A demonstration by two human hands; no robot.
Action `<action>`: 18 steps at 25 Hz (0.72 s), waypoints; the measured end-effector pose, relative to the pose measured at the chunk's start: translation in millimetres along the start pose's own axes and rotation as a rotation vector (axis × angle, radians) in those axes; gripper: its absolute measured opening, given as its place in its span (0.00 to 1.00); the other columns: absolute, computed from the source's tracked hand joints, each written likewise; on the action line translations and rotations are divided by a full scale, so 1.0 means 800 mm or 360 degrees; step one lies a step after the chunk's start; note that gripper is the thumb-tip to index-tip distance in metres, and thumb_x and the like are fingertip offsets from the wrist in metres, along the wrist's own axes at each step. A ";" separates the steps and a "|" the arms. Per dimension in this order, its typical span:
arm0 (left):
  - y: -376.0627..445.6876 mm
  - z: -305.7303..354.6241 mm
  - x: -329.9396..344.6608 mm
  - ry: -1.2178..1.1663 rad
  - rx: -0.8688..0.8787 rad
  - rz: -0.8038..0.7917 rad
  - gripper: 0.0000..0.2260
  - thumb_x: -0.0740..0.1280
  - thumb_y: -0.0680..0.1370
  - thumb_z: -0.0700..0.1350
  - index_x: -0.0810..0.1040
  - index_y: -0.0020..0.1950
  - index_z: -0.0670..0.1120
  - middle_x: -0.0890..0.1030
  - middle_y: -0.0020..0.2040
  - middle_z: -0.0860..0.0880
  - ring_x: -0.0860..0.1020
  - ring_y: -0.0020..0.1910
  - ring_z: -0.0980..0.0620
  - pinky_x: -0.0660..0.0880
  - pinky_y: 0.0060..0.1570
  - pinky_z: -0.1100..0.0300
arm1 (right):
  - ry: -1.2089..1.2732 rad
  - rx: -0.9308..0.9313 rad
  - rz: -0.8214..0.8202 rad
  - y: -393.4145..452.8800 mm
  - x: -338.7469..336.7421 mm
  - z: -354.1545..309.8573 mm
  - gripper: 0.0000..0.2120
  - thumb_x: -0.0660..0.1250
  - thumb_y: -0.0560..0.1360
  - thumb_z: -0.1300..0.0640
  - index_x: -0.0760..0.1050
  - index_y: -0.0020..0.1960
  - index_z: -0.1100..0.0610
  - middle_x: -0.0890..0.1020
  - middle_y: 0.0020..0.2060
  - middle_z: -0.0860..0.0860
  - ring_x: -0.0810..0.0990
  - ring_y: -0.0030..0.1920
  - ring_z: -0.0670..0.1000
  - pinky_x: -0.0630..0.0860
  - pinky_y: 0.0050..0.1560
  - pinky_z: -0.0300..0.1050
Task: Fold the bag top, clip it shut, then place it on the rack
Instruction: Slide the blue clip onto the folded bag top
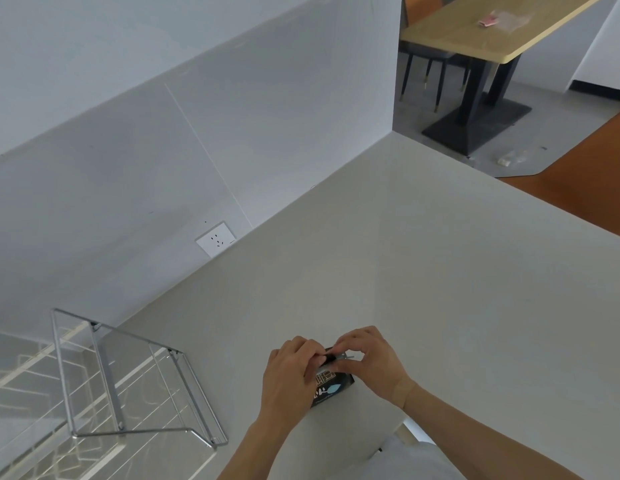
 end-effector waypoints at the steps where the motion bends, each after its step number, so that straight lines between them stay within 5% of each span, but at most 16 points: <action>1: -0.001 -0.002 0.000 -0.0002 0.0007 0.0001 0.08 0.63 0.78 0.41 0.75 0.44 0.55 0.76 0.42 0.61 0.72 0.40 0.60 0.64 0.46 0.67 | -0.0016 -0.0014 0.0001 0.001 0.001 -0.001 0.08 0.76 0.66 0.45 0.84 0.45 0.43 0.82 0.45 0.37 0.71 0.56 0.42 0.74 0.57 0.44; 10: 0.000 -0.003 0.001 -0.0028 0.0043 0.0012 0.05 0.66 0.78 0.44 0.79 0.46 0.54 0.80 0.44 0.58 0.75 0.43 0.59 0.65 0.47 0.67 | -0.0208 -0.0003 -0.0111 0.007 0.007 0.001 0.11 0.74 0.68 0.42 0.84 0.48 0.43 0.79 0.49 0.41 0.69 0.58 0.47 0.70 0.62 0.48; 18: -0.061 -0.090 -0.024 -0.0396 -0.0483 0.0187 0.08 0.74 0.72 0.45 0.80 0.47 0.55 0.78 0.46 0.62 0.77 0.47 0.59 0.73 0.46 0.66 | -0.0409 -0.0187 -0.0161 0.013 0.000 -0.035 0.14 0.73 0.69 0.45 0.80 0.55 0.40 0.79 0.53 0.38 0.70 0.58 0.42 0.68 0.62 0.43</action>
Point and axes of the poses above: each hand's wrist, its own y-axis towards the middle knuckle, its own x-axis out of the palm, z = x × y, the point moved 9 cm from there along y, towards the middle knuckle
